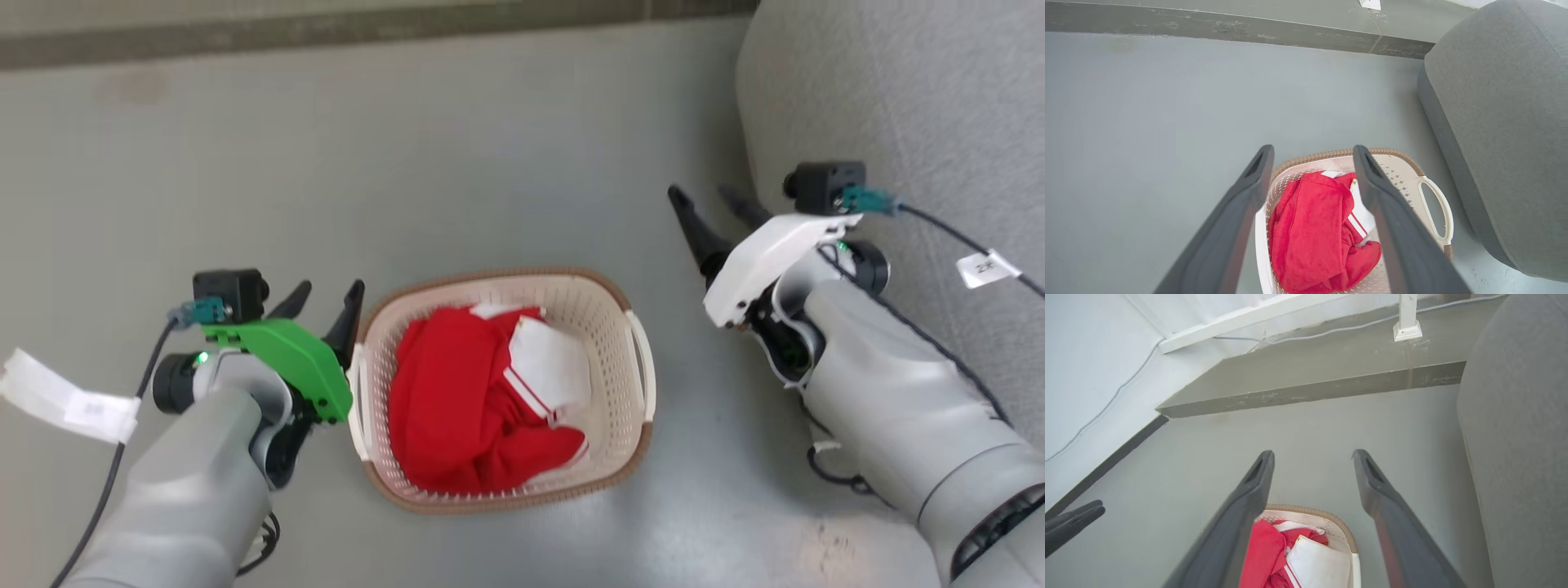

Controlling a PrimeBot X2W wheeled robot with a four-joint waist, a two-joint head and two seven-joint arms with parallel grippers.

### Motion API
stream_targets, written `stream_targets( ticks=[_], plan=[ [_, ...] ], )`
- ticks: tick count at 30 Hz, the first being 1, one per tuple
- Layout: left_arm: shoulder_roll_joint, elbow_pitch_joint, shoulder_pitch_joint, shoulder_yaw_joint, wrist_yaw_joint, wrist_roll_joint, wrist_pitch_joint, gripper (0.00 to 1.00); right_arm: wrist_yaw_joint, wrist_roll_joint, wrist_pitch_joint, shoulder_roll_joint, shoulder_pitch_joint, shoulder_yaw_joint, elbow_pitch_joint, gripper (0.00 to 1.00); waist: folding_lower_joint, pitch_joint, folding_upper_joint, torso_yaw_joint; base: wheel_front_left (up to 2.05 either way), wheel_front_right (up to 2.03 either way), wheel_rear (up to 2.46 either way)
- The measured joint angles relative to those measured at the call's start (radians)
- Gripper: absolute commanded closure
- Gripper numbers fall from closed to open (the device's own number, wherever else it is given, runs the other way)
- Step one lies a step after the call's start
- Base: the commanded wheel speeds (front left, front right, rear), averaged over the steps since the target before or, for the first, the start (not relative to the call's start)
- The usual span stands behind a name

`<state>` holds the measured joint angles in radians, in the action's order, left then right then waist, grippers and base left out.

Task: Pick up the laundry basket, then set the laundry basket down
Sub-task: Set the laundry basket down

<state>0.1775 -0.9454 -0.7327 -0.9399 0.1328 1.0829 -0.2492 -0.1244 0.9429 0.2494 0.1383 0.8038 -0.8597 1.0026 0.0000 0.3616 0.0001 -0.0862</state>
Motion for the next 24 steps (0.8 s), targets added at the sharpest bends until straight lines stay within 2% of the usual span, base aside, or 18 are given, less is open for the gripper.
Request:
stream_targets(
  ticks=[5, 12, 17, 20, 24],
  plan=[
    [0.012, 0.039, 0.04, 0.013, 0.0, -0.02, -0.002, 0.0, 0.002, -0.04, 0.001, 0.025, -0.023, 0.075, -0.077, 0.0, 0.0, -0.072, 0.0, 0.004, 0.0, 0.0, 0.0],
    [0.052, 0.14, 0.06, 0.138, 0.0, -0.077, -0.002, 0.0, 0.023, -0.121, 0.001, 0.038, -0.129, 0.127, -0.173, 0.0, 0.0, -0.171, 0.0, 0.015, 0.0, 0.0, 0.0],
    [0.072, 0.218, 0.121, 0.207, -0.025, -0.133, -0.002, 0.0, 0.065, -0.182, 0.001, 0.056, -0.178, 0.178, -0.263, 0.0, -0.0001, -0.24, 0.0, 0.02, 0.0, 0.0, 0.0],
    [0.083, 0.276, 0.146, 0.251, -0.052, -0.183, -0.002, 0.0, 0.078, -0.219, 0.001, 0.061, -0.206, 0.207, -0.317, 0.0, -0.0001, -0.275, 0.0, 0.022, 0.0, 0.0, 0.0],
    [0.098, 0.361, 0.186, 0.312, -0.078, -0.238, -0.002, 0.0, 0.119, -0.267, 0.001, 0.086, -0.248, 0.269, -0.4, 0.0, -0.0001, -0.313, 0.0, 0.024, 0.0, 0.0, 0.0]
  ],
)
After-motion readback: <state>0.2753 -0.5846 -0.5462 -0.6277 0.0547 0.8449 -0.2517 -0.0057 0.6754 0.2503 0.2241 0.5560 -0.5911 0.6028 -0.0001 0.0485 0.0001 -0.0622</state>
